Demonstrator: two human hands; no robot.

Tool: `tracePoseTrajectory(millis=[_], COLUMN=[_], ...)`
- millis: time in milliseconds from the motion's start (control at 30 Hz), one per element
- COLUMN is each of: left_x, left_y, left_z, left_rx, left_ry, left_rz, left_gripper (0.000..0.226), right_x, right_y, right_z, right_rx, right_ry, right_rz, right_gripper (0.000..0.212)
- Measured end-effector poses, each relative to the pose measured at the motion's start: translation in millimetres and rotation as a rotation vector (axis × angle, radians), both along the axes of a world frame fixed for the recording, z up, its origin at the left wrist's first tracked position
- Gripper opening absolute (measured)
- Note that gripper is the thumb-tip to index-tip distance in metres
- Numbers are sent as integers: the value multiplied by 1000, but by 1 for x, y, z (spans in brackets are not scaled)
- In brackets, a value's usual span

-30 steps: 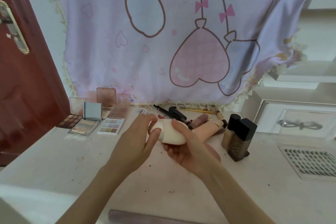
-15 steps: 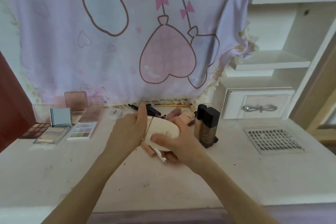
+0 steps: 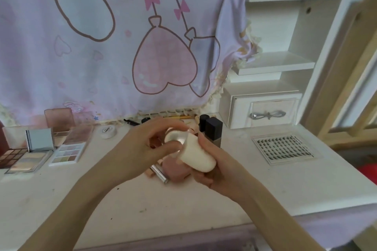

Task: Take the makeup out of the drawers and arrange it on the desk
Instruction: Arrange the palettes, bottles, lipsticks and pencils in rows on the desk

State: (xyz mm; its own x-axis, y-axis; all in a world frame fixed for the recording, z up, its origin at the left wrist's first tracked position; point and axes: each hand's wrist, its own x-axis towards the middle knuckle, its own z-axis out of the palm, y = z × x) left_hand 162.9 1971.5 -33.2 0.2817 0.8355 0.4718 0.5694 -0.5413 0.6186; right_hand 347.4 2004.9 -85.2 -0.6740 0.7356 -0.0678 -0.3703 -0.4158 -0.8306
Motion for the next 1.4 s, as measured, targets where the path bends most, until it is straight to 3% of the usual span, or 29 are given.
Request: tracePoseTrajectory(millis=[100,200,300,467,633,767,867,1033,1200,1300,1400], left_x=[14,24,40,63,86,95,102,118,134,142,155], left_y=[1,0,1,16,23,24,26,32,35,39,41], left_z=[0,0,-2,-6,-15,-17,-20,-28,-48,-62,-81], left_rx=[-3,-113,-77,-90,-60,-12,98,-64,-167,-249,-307], left_ry=[79,75,200,204,145,237,364,265,169,-34,-147], left_rz=[90,-104,-243,-93,39,-228,-289,-168,-62,45,143], left_gripper=[16,46,39,19,16,44,43,31,18,18,17], right_x=[16,34,51,72,93,112,126,141,157,168,173], right_y=[0,1,1,-1,0,1,1,-1,-1,1,11], right_z=[-7,-11,-13,-15,-18,-20,-23,-26,-24,-27,-33], right_rx=[113,77,20,109,242,191,116,184,364,386,309], right_ry=[-79,-93,-72,-120,-282,-226,-173,-239,-579,-702,-673], right_rz=[-5,-42,-92,-95,-192,-249,-241,-237,-337,-477,-718], right_gripper=[35,38,32,40,44,38,34,37,33,23,21])
